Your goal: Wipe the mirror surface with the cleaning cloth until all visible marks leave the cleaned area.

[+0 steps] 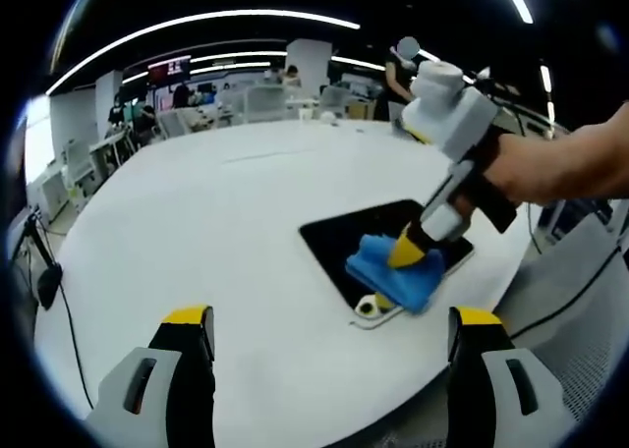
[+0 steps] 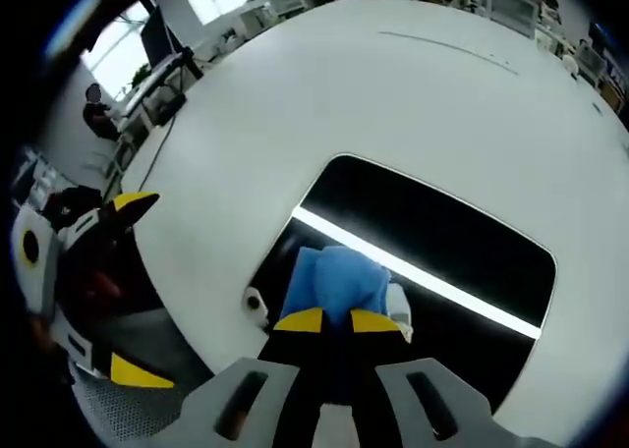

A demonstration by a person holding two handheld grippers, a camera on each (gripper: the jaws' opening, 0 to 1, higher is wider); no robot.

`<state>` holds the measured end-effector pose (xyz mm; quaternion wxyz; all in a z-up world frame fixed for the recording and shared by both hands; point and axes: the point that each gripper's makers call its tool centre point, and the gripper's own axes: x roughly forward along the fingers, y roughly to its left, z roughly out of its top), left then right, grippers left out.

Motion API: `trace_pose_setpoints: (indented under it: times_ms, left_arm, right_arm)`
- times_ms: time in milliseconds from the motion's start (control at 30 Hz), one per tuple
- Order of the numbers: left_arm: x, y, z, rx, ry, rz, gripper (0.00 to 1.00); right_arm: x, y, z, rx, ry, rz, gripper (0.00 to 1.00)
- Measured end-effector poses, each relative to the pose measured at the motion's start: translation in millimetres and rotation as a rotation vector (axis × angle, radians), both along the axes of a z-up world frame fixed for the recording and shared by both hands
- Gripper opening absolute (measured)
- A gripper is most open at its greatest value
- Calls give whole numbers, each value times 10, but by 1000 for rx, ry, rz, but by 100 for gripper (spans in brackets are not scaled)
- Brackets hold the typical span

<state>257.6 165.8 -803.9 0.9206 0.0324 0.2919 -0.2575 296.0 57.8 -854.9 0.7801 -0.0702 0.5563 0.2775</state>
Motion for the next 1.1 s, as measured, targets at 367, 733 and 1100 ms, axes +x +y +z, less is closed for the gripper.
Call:
trace_pose_setpoints:
  times_ms: [367, 733, 1100]
  left_arm:
    - [40, 41, 64, 25, -44, 17, 100]
    - [33, 49, 58, 22, -38, 18, 100]
    - [28, 56, 48, 31, -33, 21, 100]
  right_arm:
    - [-146, -6, -6, 6, 13, 20, 2]
    - [-257, -3, -6, 14, 22, 31, 2]
    - [-314, -14, -4, 26, 37, 46, 2]
